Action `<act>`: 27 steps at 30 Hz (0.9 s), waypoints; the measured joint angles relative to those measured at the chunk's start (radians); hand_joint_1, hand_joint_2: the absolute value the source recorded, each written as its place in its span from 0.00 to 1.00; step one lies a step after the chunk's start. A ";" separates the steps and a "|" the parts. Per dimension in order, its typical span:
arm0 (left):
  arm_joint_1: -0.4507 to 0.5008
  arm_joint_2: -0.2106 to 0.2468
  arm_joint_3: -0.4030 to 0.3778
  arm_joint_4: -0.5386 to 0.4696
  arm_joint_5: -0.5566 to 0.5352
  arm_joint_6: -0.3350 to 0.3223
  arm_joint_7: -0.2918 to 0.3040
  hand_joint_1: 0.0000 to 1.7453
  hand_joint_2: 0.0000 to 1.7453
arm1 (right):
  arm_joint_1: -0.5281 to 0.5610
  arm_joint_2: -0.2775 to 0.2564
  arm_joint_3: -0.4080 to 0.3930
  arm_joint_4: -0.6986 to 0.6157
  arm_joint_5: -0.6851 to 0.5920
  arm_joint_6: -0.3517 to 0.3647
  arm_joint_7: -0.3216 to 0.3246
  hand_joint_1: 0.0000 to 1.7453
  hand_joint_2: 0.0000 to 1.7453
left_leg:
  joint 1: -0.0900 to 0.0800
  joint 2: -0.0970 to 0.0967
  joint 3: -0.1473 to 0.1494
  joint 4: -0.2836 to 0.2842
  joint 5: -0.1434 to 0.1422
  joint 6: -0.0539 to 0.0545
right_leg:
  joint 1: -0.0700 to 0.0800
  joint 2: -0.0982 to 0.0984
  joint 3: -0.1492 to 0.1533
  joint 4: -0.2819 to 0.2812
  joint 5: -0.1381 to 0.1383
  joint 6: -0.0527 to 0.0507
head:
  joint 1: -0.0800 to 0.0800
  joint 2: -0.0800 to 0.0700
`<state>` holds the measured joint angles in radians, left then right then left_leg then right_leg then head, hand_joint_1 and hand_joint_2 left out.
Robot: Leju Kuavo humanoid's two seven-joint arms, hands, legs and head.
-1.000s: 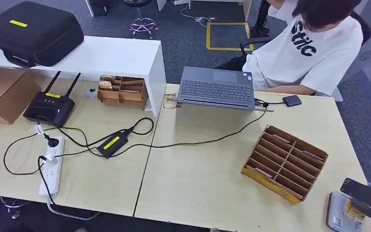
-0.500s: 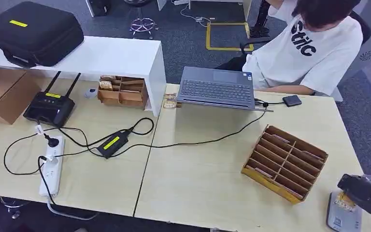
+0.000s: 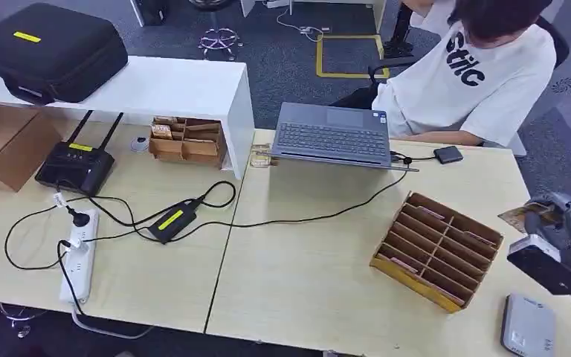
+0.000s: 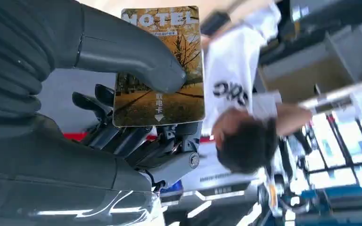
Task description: Pass the card to the sensor for recognition and then transmit it.
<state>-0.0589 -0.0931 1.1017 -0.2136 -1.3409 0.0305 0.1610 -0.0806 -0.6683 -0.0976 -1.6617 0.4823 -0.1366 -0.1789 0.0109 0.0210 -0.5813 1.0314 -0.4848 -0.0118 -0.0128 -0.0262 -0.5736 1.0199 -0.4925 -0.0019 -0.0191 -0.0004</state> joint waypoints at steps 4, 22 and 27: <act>-0.006 0.000 -0.001 0.000 -0.019 -0.006 0.006 0.00 1.00 | -0.189 0.040 0.079 0.026 0.069 -0.007 0.056 1.00 1.00 | 0.000 0.002 0.001 0.000 0.003 0.000 | 0.000 0.001 0.000 0.000 0.002 0.001 | 0.000 0.000; -0.028 0.000 -0.040 0.000 -0.095 -0.031 0.010 0.00 1.00 | -0.843 0.309 0.442 0.471 0.223 0.024 0.195 1.00 1.00 | 0.001 0.007 -0.004 0.000 0.010 -0.004 | 0.001 0.008 -0.008 0.003 0.009 -0.003 | 0.000 0.000; -0.030 -0.001 -0.064 0.000 -0.115 -0.040 0.010 0.00 1.00 | -1.018 0.439 0.536 0.705 0.240 0.039 0.238 1.00 1.00 | 0.002 0.000 -0.007 0.000 0.013 -0.005 | 0.002 0.002 -0.010 0.004 0.010 -0.003 | 0.001 0.000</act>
<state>-0.0892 -0.0942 1.0373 -0.2136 -1.4557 -0.0092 0.1705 -1.0990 -0.2292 0.4380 -0.9566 0.7222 -0.0980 0.0588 0.0124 0.0213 -0.5881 1.0312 -0.4722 -0.0171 -0.0110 -0.0247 -0.5832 1.0242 -0.4828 -0.0051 -0.0183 0.0000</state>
